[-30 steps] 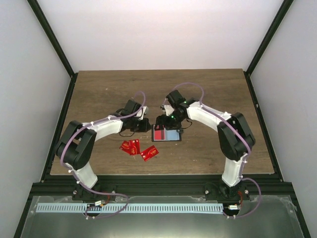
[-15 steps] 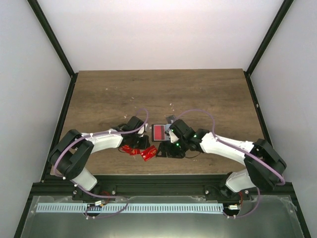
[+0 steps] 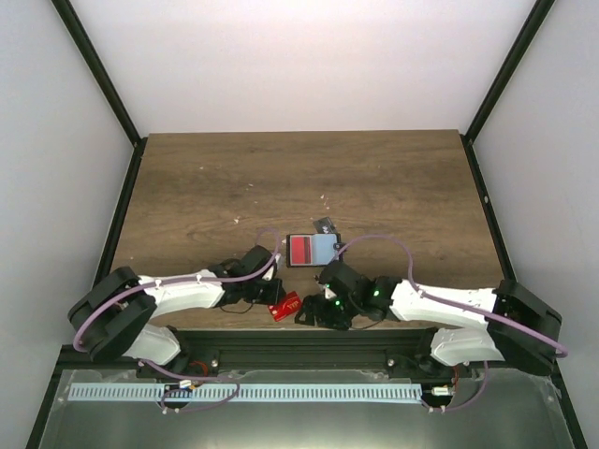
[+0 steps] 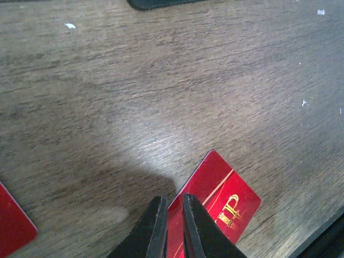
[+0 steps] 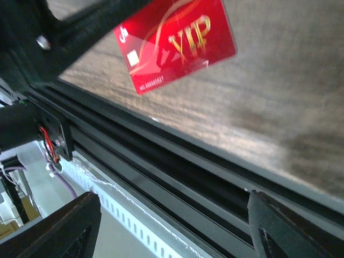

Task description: Put the credit cards into the card holder

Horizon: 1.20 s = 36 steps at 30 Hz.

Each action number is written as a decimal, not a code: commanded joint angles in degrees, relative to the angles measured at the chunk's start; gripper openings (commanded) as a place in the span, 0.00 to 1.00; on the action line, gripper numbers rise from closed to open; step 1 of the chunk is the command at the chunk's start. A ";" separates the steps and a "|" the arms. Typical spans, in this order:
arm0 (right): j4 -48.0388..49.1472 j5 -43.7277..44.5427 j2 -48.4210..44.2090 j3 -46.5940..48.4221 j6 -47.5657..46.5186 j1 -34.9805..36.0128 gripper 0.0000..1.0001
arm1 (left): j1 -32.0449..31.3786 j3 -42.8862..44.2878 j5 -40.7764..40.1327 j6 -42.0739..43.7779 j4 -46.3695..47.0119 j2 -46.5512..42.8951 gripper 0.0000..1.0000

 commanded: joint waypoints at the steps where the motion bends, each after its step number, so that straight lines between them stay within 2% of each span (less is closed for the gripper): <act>1: 6.02 4.66 0.44 -2.26 10.30 4.76 0.77 | -1.95 -2.02 -2.67 -4.49 0.14 -1.24 0.11; 5: 11.87 7.56 2.83 -3.17 16.31 8.64 0.76 | -4.01 -3.32 -3.64 -6.16 1.08 -2.48 0.11; 15: 21.27 11.05 12.91 -2.25 23.08 11.47 0.69 | -6.44 -3.74 -4.39 -6.69 0.44 -4.74 0.11; 24: 23.99 17.30 13.33 -3.83 27.14 11.48 0.61 | -7.87 -5.35 -4.08 -7.09 -0.60 -7.29 0.11; 36: 29.68 18.70 16.43 -6.33 31.23 11.53 0.57 | -9.35 -7.44 -0.15 -7.30 2.86 -7.25 0.11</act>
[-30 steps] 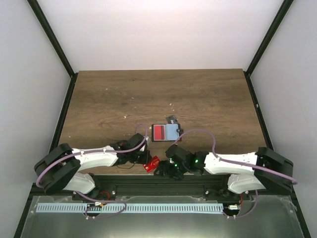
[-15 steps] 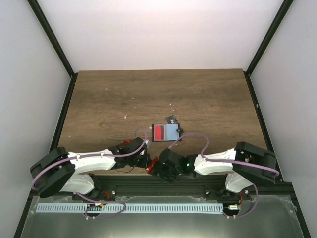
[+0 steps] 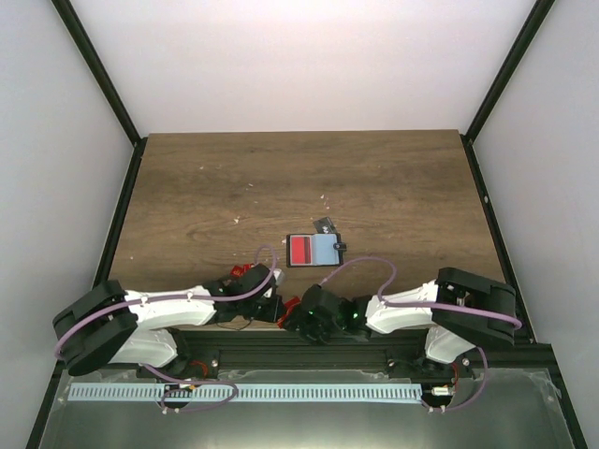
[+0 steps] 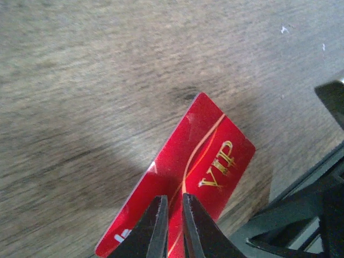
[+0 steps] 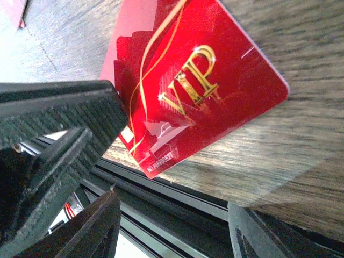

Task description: Put the credit cards into the card holder

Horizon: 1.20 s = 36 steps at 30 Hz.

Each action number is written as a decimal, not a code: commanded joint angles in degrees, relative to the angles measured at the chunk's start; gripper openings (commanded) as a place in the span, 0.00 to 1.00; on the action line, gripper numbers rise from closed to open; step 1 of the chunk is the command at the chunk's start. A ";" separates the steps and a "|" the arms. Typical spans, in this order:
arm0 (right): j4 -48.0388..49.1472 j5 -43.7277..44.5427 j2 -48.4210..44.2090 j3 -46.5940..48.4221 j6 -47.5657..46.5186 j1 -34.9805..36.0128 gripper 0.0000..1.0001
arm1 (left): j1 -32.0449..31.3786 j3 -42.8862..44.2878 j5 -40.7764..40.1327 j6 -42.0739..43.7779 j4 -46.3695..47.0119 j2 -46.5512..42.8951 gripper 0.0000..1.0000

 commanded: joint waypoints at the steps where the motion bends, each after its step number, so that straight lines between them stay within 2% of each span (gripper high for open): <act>1: 3.12 5.43 1.49 -1.71 2.22 -0.12 0.56 | -0.83 -1.40 2.96 -0.63 2.24 0.20 0.11; 8: 4.31 6.53 1.74 -2.91 3.40 -0.17 0.56 | -0.96 -1.53 6.20 -0.42 3.14 -1.63 0.11; 14: 4.69 6.38 1.76 -3.22 3.92 -0.16 0.55 | -0.08 4.28 -5.44 3.52 -9.77 -6.26 0.14; 20: 4.84 5.80 2.45 -2.84 3.63 -0.13 0.55 | 2.25 7.87 -9.20 9.06 -12.86 -2.70 0.22; 26: 4.97 6.06 2.13 -3.12 3.54 -0.13 0.55 | 2.60 7.48 -4.55 10.24 -11.11 3.00 0.26; 29: 5.57 6.35 2.03 -3.42 3.58 -0.13 0.55 | 2.62 6.19 -1.56 10.11 -9.84 3.28 0.33; 36: 8.33 6.86 2.62 -4.29 4.05 -0.12 0.55 | 2.51 3.17 5.38 9.74 -6.72 3.44 0.35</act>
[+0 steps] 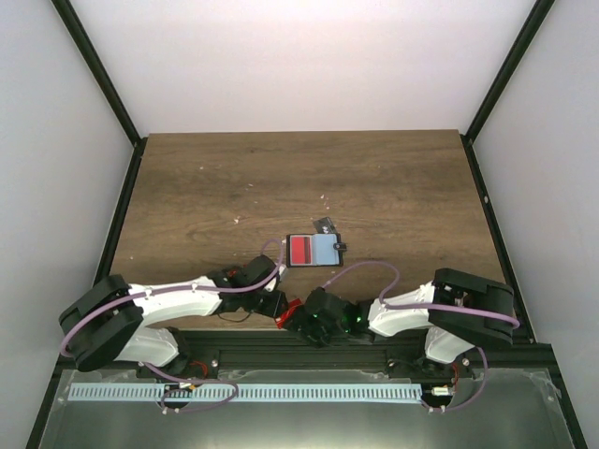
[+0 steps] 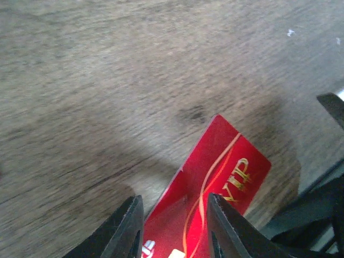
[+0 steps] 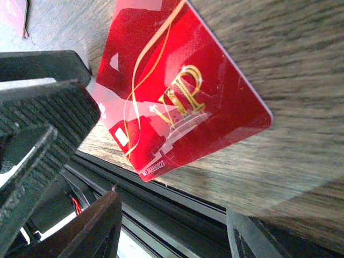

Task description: Put the credit cards into the card holder

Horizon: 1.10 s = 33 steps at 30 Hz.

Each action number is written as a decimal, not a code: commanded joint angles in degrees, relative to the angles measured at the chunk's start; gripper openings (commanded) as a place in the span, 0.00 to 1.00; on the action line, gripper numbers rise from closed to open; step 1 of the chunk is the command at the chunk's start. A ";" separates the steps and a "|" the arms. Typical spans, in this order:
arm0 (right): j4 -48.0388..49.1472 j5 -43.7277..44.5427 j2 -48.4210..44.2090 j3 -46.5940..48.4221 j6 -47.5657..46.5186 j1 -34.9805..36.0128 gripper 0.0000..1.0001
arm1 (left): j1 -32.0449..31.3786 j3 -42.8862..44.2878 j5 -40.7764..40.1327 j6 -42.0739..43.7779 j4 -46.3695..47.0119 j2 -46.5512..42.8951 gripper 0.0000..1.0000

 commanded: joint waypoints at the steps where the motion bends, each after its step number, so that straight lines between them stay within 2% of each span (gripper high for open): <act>1: 1.56 6.18 1.65 -1.03 0.06 -0.59 0.55 | -0.08 -3.15 6.99 -0.21 2.03 0.56 0.35; 12: 4.16 6.00 2.67 -1.50 0.32 -1.16 0.51 | -0.85 -4.38 11.78 -1.45 4.87 -0.03 0.32; 19: 4.18 5.70 2.64 -1.69 0.05 -1.47 0.32 | -0.97 -4.55 12.80 -1.36 5.83 0.19 0.30; 28: 1.51 1.96 0.69 -1.55 -1.73 -2.29 0.02 | -0.97 -3.74 13.38 -1.53 6.93 0.30 0.29; 33: -2.91 -0.52 -5.72 -2.22 -5.66 -3.92 0.01 | -0.28 1.50 9.43 0.16 0.22 -2.86 0.30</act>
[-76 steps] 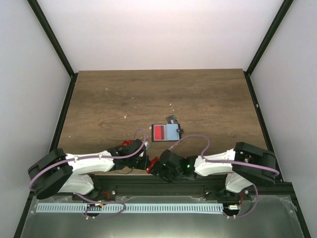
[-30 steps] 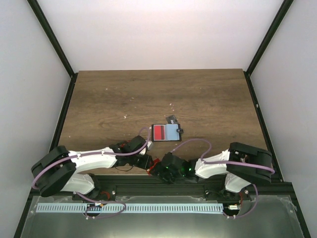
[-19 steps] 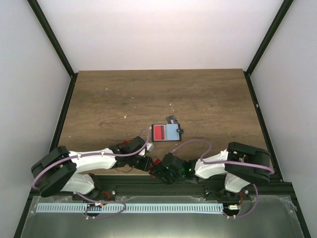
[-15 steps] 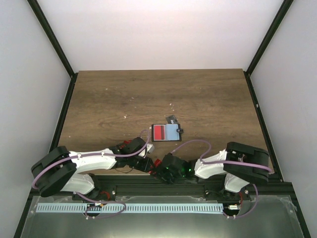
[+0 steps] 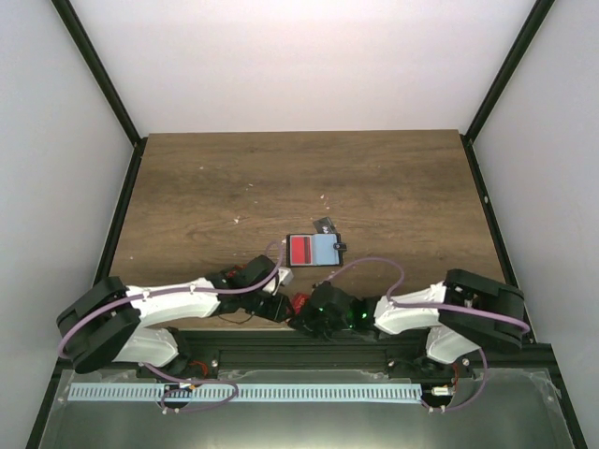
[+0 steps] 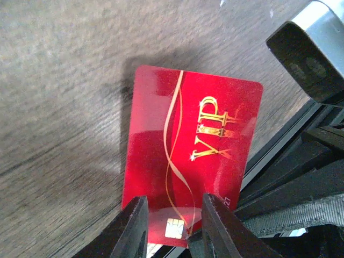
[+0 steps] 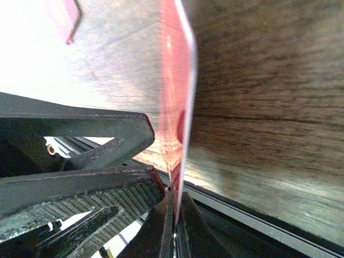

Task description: Put the credit cards into the card holder

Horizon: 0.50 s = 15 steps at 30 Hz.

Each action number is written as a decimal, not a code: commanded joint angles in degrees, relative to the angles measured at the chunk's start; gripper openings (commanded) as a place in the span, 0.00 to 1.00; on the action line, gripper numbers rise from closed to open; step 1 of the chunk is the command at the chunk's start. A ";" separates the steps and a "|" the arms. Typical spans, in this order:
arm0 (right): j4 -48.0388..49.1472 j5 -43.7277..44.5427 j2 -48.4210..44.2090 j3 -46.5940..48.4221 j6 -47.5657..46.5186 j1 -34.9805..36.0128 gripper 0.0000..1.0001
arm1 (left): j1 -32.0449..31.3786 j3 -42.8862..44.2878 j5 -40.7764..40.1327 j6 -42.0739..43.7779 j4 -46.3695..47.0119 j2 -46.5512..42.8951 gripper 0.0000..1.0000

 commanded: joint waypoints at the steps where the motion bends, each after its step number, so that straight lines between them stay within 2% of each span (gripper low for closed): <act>1: -6.91 0.82 -6.10 -1.01 -5.91 -2.80 0.01 | 0.65 5.28 -2.42 1.77 -6.79 -3.01 0.30; 4: -9.02 -2.83 -12.50 -0.72 -15.75 -7.03 0.01 | 3.30 8.34 -3.90 2.51 -8.89 -7.40 0.33; 9: -17.34 -10.17 -22.53 2.07 -36.46 -17.98 0.01 | 10.72 12.10 -0.87 6.03 -10.86 -14.64 0.38; 12: -17.92 -18.57 -26.39 3.13 -47.81 -24.78 0.01 | 15.41 13.26 4.39 8.48 -10.30 -16.89 0.41; 15: -18.40 -26.07 -28.22 5.29 -56.12 -29.05 0.01 | 20.11 13.36 14.23 9.72 -7.47 -17.65 0.43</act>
